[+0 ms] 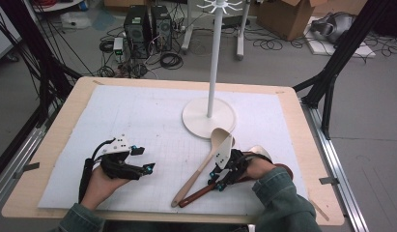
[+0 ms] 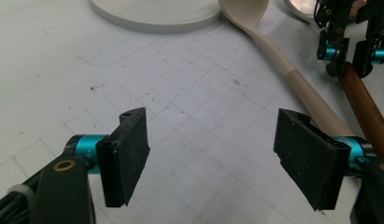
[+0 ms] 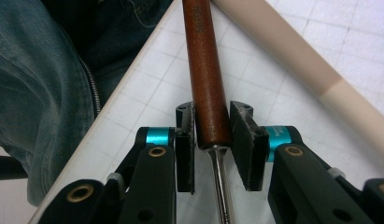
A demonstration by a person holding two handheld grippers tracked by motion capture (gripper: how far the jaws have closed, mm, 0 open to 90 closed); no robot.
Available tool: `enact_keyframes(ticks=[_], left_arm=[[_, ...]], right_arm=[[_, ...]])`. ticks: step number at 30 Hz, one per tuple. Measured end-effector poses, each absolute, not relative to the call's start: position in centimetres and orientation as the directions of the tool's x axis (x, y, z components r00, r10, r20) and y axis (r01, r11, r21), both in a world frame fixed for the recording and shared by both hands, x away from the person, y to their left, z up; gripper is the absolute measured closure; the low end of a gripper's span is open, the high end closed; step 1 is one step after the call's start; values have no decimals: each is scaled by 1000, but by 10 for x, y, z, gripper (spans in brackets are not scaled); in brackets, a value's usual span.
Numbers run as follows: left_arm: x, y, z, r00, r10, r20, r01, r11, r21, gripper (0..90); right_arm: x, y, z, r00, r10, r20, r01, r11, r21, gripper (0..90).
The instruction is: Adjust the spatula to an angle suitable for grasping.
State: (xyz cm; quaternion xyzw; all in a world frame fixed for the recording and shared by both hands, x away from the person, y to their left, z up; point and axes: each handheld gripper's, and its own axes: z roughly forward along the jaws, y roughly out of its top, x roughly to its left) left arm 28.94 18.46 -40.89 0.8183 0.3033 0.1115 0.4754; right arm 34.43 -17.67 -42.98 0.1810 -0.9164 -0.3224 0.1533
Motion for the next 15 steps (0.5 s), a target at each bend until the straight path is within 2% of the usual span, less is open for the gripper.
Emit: enact_keyframes(ticks=[15], left_arm=[[289, 187, -408, 789, 604, -112, 391, -354, 850, 268]], right_arm=[[344, -181, -415, -918, -383, 101, -209, 686, 696, 730]])
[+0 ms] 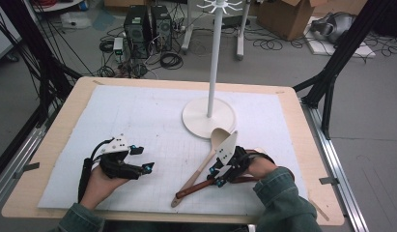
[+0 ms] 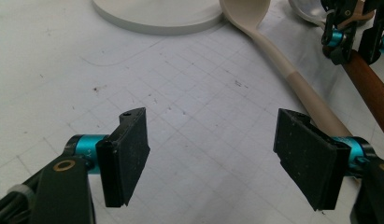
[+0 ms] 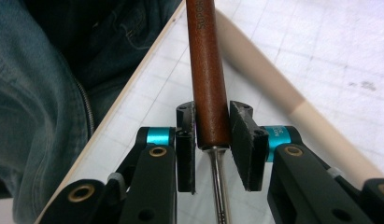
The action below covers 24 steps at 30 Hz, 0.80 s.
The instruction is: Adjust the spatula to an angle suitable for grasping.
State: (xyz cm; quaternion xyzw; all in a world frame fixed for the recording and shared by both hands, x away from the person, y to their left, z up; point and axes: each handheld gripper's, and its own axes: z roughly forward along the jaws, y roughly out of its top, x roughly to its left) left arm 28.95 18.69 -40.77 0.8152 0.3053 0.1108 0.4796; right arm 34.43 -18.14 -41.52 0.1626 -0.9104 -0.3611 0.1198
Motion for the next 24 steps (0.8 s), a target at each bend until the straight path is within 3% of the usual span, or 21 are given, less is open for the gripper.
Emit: enact_keyframes(ticks=[5, 18, 24], left_arm=[[289, 187, -408, 789, 604, -114, 392, -351, 851, 268], [291, 189, -408, 790, 603, -108, 390, -360, 847, 268], [291, 189, -408, 791, 602, -110, 391, -358, 848, 269]], right_arm=[[346, -183, -411, -935, -346, 79, -192, 679, 708, 730], [367, -178, -412, -996, -64, 66, -3, 736, 678, 732], [369, -172, -417, -998, 2, 68, 46, 761, 647, 731]])
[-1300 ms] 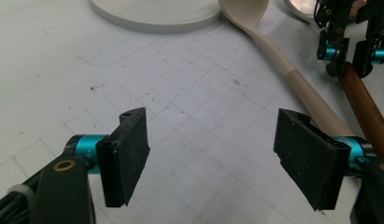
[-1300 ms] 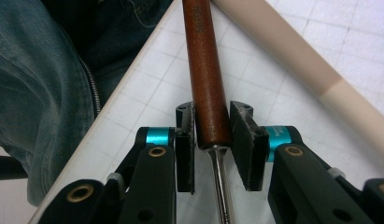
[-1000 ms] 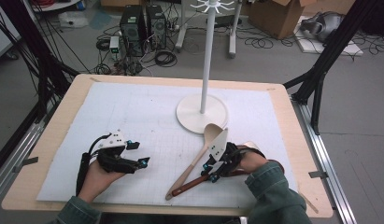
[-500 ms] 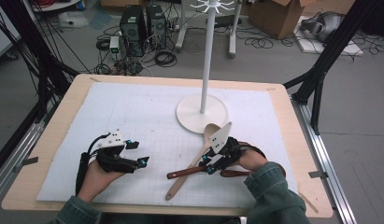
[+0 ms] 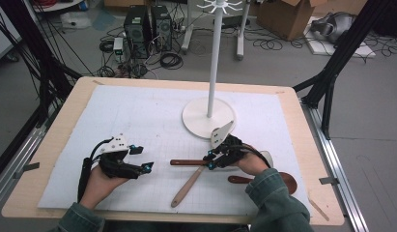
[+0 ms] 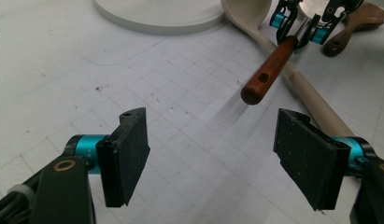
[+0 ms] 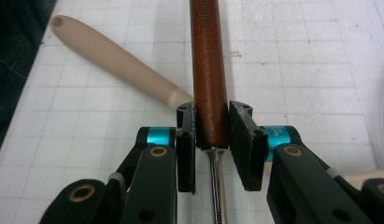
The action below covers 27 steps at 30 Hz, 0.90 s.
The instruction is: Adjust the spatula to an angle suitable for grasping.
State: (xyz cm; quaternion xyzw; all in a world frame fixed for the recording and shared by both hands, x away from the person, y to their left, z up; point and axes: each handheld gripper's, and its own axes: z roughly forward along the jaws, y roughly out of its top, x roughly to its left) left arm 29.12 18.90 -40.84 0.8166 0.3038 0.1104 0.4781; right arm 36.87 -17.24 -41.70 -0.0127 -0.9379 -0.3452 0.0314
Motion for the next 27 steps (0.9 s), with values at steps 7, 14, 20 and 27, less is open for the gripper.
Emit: enact_keyframes(ticks=[7, 14, 20, 27], left_arm=[[291, 188, -409, 794, 598, -108, 390, -364, 846, 269], [291, 190, -409, 792, 601, -109, 391, -362, 846, 269], [290, 190, -409, 787, 606, -115, 394, -350, 850, 269], [291, 191, -408, 788, 605, -114, 393, -351, 850, 269]], right_arm=[[368, -173, -417, -994, 35, 100, 91, 759, 644, 714], [366, -176, -419, -996, 47, 82, 88, 778, 622, 691], [364, -183, -416, -995, 69, 77, 102, 789, 606, 685], [363, -189, -417, -994, 82, 69, 107, 810, 577, 701]])
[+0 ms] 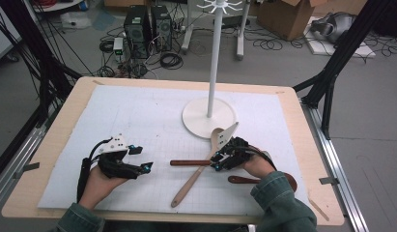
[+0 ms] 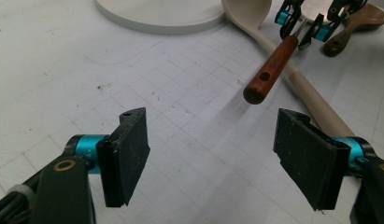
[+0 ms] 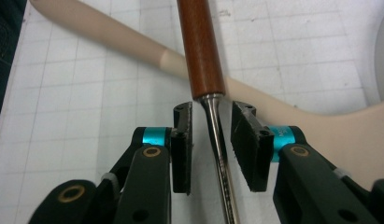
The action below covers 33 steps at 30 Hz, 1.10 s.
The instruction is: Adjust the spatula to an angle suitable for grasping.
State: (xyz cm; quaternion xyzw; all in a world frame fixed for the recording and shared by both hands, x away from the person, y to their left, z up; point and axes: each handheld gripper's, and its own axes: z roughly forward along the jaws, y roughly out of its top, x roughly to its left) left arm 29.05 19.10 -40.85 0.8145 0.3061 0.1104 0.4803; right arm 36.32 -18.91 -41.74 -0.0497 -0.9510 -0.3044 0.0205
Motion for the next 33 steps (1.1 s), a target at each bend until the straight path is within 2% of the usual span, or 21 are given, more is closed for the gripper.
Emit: enact_keyframes(ticks=[6, 19, 33], left_arm=[[290, 192, -408, 788, 605, -110, 391, -354, 850, 269], [290, 193, -406, 788, 605, -110, 387, -348, 854, 269], [290, 193, -405, 789, 603, -117, 387, -341, 857, 269]], right_arm=[[363, -186, -419, -995, 73, 65, 97, 817, 568, 779], [359, -182, -416, -998, 56, 37, 67, 818, 571, 840], [356, -186, -405, -997, 72, 28, 73, 770, 634, 843]])
